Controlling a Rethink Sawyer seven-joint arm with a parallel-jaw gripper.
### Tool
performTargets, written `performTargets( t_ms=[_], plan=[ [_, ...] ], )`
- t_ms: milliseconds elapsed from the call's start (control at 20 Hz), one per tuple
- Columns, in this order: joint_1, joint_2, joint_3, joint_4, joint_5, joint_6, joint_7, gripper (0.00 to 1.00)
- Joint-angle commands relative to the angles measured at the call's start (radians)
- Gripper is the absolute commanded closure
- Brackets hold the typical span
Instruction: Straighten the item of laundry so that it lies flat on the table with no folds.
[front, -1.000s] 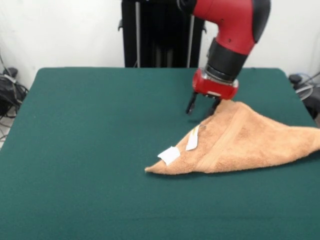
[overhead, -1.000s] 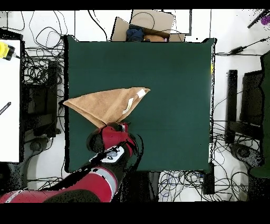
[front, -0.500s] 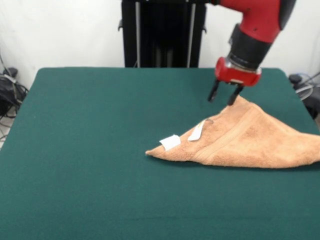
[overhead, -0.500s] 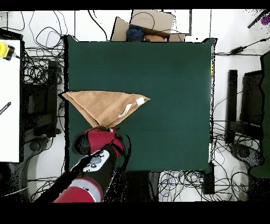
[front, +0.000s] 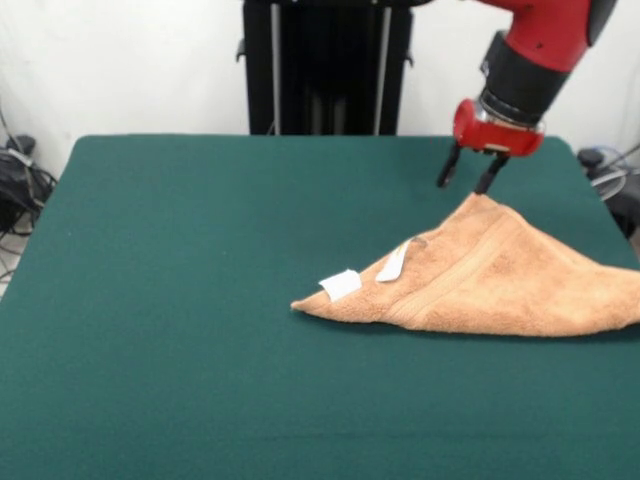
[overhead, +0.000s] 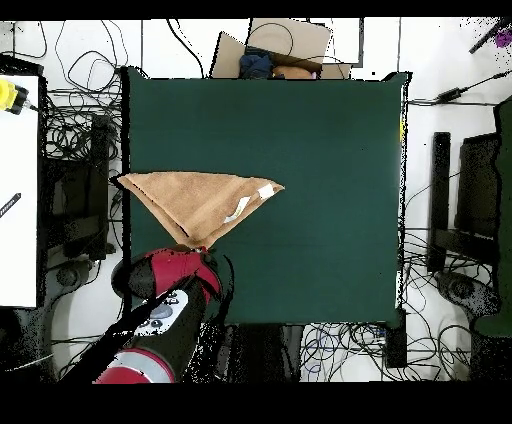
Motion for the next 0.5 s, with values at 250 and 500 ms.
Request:
performTargets(
  t_ms=[250,500],
  plan=[
    [-0.011,0.040,0.036,-0.009,0.023,0.041,0.195,0.00],
    [-0.058,0.053,0.109,0.035,0.039,-0.025,0.210,0.00]
  ],
)
